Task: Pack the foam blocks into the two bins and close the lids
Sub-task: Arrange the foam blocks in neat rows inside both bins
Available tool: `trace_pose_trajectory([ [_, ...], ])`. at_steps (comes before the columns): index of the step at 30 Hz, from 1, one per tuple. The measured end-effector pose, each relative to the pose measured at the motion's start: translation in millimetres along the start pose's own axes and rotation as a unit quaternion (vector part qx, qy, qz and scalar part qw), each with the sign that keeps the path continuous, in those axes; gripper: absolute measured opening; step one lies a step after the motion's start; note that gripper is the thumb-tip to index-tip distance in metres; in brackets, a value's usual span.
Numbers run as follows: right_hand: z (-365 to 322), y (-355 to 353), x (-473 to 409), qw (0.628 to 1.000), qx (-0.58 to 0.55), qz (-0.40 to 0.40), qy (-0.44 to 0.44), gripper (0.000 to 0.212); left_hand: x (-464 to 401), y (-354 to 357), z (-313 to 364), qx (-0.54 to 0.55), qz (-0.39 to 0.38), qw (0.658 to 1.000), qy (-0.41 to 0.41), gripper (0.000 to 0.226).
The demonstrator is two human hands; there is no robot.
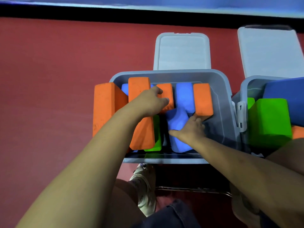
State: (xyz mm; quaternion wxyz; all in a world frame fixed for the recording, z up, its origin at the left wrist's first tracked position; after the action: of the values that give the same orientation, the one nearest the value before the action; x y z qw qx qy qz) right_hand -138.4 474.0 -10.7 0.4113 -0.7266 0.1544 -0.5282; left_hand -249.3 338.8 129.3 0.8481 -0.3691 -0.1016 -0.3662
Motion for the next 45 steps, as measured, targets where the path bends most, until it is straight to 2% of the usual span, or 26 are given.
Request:
trace_pose_trajectory([
  [5, 11, -4, 6, 0.992, -0.11, -0.022, 0.06, 0.104, -2, 5, 3, -0.005, -0.013, 1.0, 0.001, 0.052],
  [14, -22, 28, 24, 0.996, -0.082, -0.03, -0.007, 0.094, 2, 1, -2, -0.063, -0.014, 0.998, 0.014, 0.054],
  [20, -9, 52, -9, 0.991, -0.035, -0.128, 0.01, 0.103, 4, 0, -7, -0.076, -0.022, 0.997, 0.004, 0.052],
  [25, -10, 82, -19, 0.972, -0.095, -0.214, -0.002, 0.075, -1, -7, -10, -0.068, -0.008, 0.998, 0.0, 0.051],
  [30, -3, 105, -37, 0.97, -0.15, -0.192, 0.005, 0.078, -8, -3, -15, -0.067, -0.002, 0.998, 0.005, 0.048],
  [36, -4, 113, -42, 0.976, -0.123, -0.182, 0.006, 0.077, -16, -9, -17, -0.084, 0.01, 0.996, 0.015, 0.043],
  [39, -4, 109, -38, 0.977, -0.1, -0.187, 0.019, 0.079, -18, -32, -20, -0.097, 0.101, 0.99, 0.025, 0.033],
  [41, -11, 88, -31, 0.984, -0.102, -0.144, 0.02, 0.08, -17, -48, -34, -0.097, 0.172, 0.98, 0.002, 0.036],
  [43, -33, 42, -16, 0.978, -0.197, -0.06, -0.021, 0.068, -12, -56, -55, -0.065, 0.208, 0.974, -0.052, 0.044],
  [44, -46, 22, -6, 0.964, -0.256, -0.044, -0.05, 0.062, -8, -55, -66, -0.032, 0.215, 0.972, -0.088, 0.048],
  [45, -61, 6, 7, 0.948, -0.303, -0.062, -0.075, 0.059, -5, -50, -77, 0.006, 0.216, 0.969, -0.123, 0.052],
])
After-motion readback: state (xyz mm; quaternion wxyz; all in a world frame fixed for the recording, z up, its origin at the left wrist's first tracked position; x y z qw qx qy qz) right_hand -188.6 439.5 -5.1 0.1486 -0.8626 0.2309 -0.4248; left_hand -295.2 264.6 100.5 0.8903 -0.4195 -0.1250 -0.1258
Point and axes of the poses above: each hand's wrist, its own x-axis away from the middle knuckle, its own y-axis out of the palm, z = x × y, the point moved 10 cm from there along -x, towards the middle knuckle, and after that the axes turned 13 degrees about y, right-handed, at the moved point
